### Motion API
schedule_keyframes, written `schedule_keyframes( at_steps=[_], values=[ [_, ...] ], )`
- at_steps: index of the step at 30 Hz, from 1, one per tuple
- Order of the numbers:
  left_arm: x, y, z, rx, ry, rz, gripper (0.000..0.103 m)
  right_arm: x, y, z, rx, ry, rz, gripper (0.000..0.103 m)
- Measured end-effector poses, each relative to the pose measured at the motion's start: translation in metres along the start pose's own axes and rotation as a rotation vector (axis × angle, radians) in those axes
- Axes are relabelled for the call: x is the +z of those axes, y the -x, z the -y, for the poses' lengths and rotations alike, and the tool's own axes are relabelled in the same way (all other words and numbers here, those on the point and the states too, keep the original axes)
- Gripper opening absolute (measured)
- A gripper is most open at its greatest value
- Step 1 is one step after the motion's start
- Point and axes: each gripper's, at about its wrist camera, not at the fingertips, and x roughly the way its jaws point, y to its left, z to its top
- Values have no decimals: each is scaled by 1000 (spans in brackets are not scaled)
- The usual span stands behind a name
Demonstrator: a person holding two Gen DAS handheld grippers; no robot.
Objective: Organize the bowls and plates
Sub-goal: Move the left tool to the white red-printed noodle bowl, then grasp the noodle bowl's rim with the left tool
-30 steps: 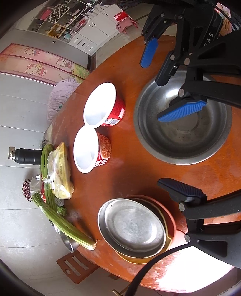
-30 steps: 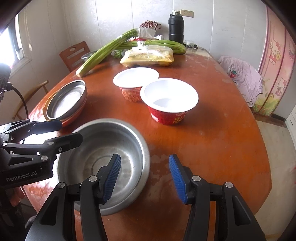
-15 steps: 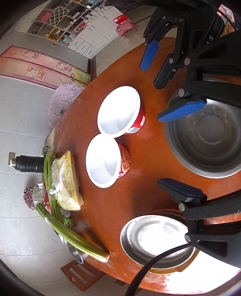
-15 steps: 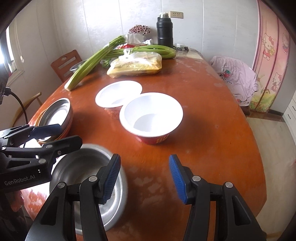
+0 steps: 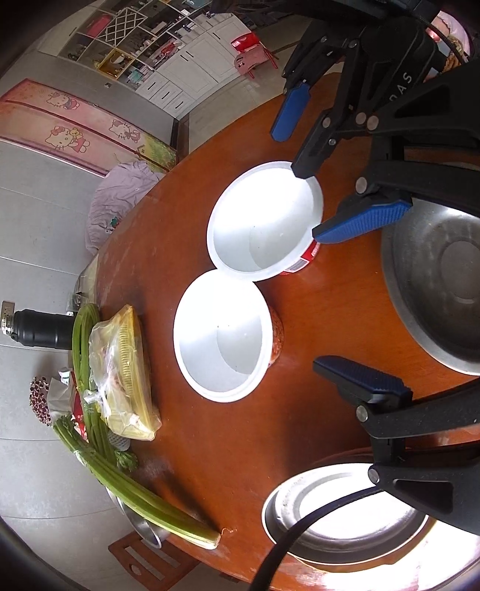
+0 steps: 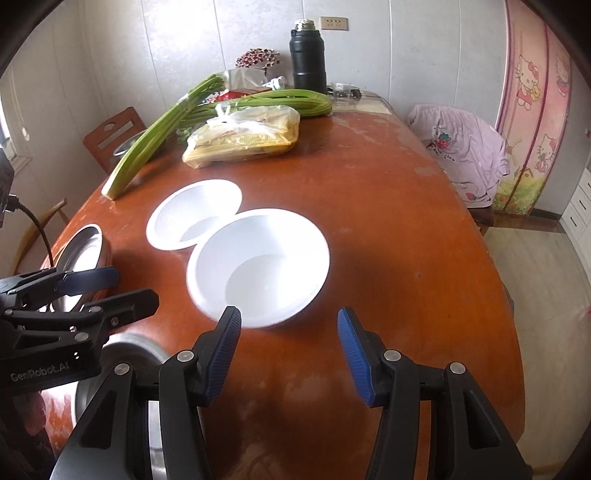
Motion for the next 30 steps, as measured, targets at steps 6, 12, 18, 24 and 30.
schedule_keyframes(
  at_steps=[6,12,18,24,30],
  values=[
    [9,-14,3,-4,7,-23,63,8,-16,7,9,6,-23,56],
    [15,-25,6,-15,14,-42,63,14,-32,7,19,25,-55,56],
    [19,-32,3,-35,37,-51,63,16,-40,9,26,42,-67,56],
    [18,-40,4,-72,49,-82,63,14,-45,-3,65,99,-85,56],
    [18,-45,5,-85,45,-96,60,8,-44,-19,108,144,-97,56]
  ],
)
